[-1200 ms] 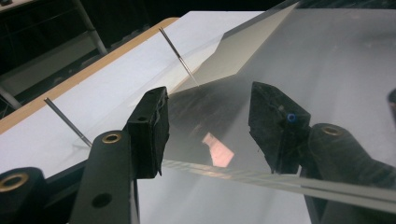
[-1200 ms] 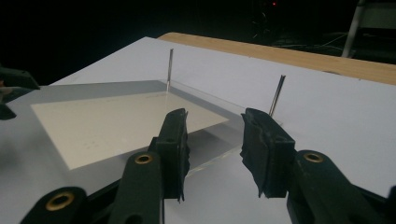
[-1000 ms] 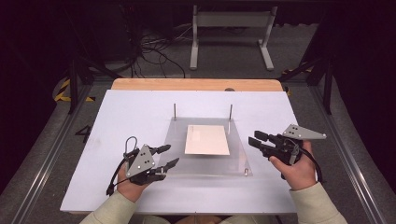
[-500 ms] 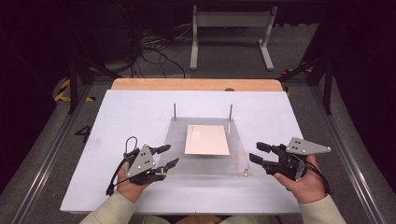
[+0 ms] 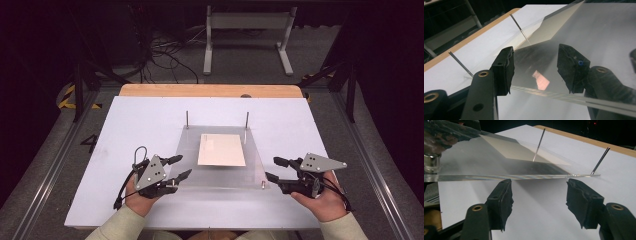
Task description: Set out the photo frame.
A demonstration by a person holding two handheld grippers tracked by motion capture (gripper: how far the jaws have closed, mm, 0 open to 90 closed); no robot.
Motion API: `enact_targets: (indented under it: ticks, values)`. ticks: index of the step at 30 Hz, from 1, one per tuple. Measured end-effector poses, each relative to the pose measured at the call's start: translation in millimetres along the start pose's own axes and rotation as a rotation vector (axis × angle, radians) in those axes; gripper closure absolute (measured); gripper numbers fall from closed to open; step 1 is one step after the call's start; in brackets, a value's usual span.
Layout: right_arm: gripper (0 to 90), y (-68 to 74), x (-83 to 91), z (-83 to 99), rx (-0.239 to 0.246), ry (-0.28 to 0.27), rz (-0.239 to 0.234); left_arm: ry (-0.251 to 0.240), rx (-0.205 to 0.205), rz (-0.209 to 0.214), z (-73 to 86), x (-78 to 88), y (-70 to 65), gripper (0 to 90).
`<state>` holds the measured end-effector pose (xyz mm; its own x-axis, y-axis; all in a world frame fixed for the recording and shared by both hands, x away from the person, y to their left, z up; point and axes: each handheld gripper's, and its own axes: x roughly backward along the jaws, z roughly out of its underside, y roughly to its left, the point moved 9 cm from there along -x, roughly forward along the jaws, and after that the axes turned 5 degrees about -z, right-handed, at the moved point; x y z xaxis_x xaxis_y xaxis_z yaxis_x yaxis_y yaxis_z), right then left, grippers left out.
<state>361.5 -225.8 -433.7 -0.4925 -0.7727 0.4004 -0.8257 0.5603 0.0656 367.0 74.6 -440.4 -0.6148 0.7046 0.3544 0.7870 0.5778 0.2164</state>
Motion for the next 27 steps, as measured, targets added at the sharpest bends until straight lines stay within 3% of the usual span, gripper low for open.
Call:
enact_targets:
  ticks: [9, 14, 16, 21, 27]
  values:
    - [31.1, 8.2, -8.3, -2.0, 0.038, -0.012, -0.035, -0.001, 0.001, 0.001, -0.2, -0.1, 0.0, 47.1]
    - [23.2, 17.7, -19.7, -8.5, 0.091, -0.065, -0.073, -0.001, 0.0, 0.001, -0.5, -0.2, 0.2, 47.1]
    - [22.1, 20.9, -25.1, -10.1, 0.137, -0.075, -0.078, 0.0, -0.001, 0.0, -0.5, -0.2, 0.1, 47.1]
    - [22.0, 29.1, -36.8, -14.1, 0.221, -0.092, -0.099, -0.002, 0.0, 0.003, -0.7, -0.4, -0.1, 47.1]
    - [27.0, 27.4, -43.0, -17.0, 0.238, -0.104, -0.095, -0.001, 0.001, 0.003, -0.9, -0.6, -0.4, 47.0]
